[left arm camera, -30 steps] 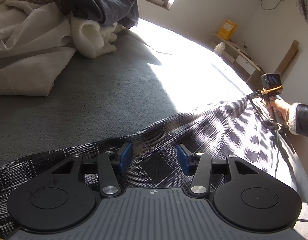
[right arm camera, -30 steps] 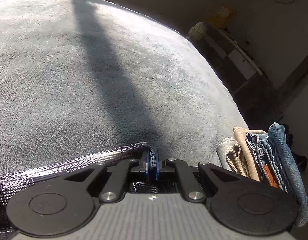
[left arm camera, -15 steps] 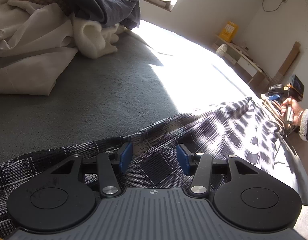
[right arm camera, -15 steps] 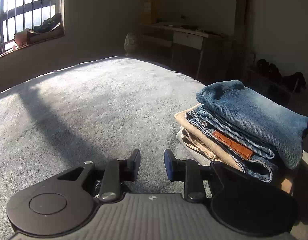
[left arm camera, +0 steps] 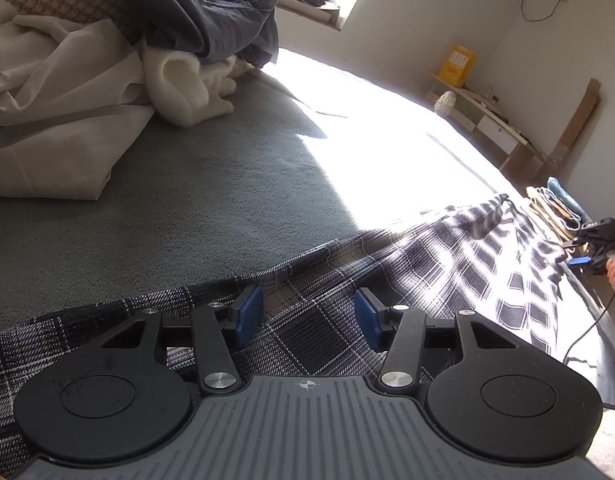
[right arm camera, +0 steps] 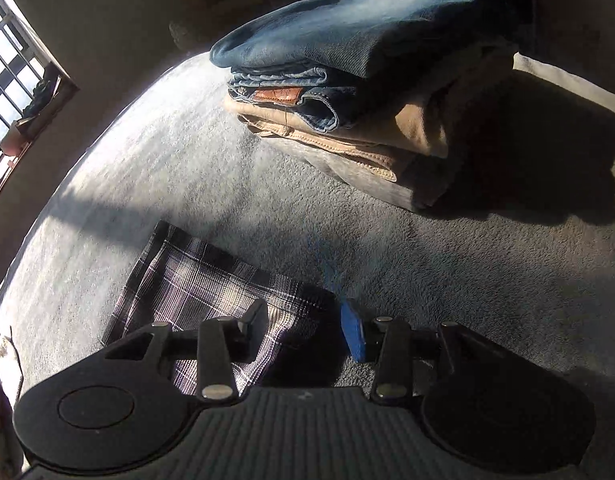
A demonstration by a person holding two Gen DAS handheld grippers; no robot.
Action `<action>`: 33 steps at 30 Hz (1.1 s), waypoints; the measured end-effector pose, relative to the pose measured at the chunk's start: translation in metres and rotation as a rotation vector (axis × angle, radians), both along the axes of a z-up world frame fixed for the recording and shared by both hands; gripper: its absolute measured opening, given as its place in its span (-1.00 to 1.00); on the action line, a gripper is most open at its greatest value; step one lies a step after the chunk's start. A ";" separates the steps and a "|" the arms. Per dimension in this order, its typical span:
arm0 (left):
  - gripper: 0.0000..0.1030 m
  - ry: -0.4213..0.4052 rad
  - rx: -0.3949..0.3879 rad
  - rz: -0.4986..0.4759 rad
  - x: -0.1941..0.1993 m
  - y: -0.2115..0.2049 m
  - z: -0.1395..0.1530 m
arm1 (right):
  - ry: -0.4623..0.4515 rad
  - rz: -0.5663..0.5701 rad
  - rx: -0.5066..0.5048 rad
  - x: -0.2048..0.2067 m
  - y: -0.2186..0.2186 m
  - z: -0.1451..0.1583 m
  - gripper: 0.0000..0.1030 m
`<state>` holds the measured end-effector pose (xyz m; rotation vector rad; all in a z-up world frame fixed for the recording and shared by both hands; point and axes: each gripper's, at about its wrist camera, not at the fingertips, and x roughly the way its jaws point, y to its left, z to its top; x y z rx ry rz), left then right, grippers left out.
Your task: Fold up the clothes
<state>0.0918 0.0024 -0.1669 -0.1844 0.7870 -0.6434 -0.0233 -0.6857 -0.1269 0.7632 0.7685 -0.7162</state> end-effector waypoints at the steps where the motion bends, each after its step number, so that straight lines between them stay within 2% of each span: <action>1: -0.01 -0.003 0.003 -0.002 0.000 0.000 0.000 | 0.005 0.012 -0.012 0.003 0.001 0.000 -0.40; 2: -0.01 -0.007 0.006 -0.004 0.000 -0.001 0.000 | 0.012 0.026 -0.035 0.007 0.004 0.001 -0.67; 3: -0.01 -0.009 0.008 -0.006 -0.001 -0.001 0.000 | 0.019 0.041 -0.059 0.010 0.006 0.003 -0.78; 5: -0.01 -0.011 0.010 -0.006 -0.001 0.000 0.000 | 0.033 0.069 -0.106 0.018 0.011 0.007 -0.89; 10: -0.01 -0.011 0.013 -0.001 -0.002 0.000 0.001 | 0.018 0.102 -0.229 0.023 0.017 0.026 -0.90; 16: -0.01 -0.014 0.012 -0.007 -0.002 0.001 0.000 | 0.055 0.080 -0.237 0.024 -0.001 -0.002 -0.89; 18: -0.01 -0.016 0.012 -0.009 -0.002 0.002 -0.001 | 0.096 0.083 -0.253 0.028 -0.002 -0.015 -0.87; 19: -0.01 -0.016 0.011 -0.009 -0.002 0.002 -0.001 | 0.125 0.069 -0.259 0.030 -0.004 -0.020 -0.81; 20: -0.01 -0.015 0.008 -0.008 -0.002 0.002 -0.001 | 0.142 0.042 -0.268 0.028 -0.006 -0.023 -0.65; 22: -0.01 -0.012 0.003 -0.006 -0.002 0.003 -0.001 | 0.153 -0.017 -0.292 0.024 -0.009 -0.022 -0.61; 24: -0.01 -0.009 -0.001 -0.006 -0.002 0.004 -0.001 | 0.156 -0.034 -0.362 0.020 -0.004 -0.011 -0.61; 28: -0.01 -0.001 -0.004 -0.004 0.000 0.004 0.000 | 0.052 0.113 -0.485 0.024 0.032 0.017 -0.61; 31: -0.01 0.003 -0.004 0.007 0.000 0.003 0.001 | -0.005 0.382 -0.397 0.056 0.065 0.016 -0.61; 33: -0.01 0.001 -0.004 0.014 -0.001 0.002 0.000 | -0.002 0.548 -0.338 0.085 0.089 0.005 -0.61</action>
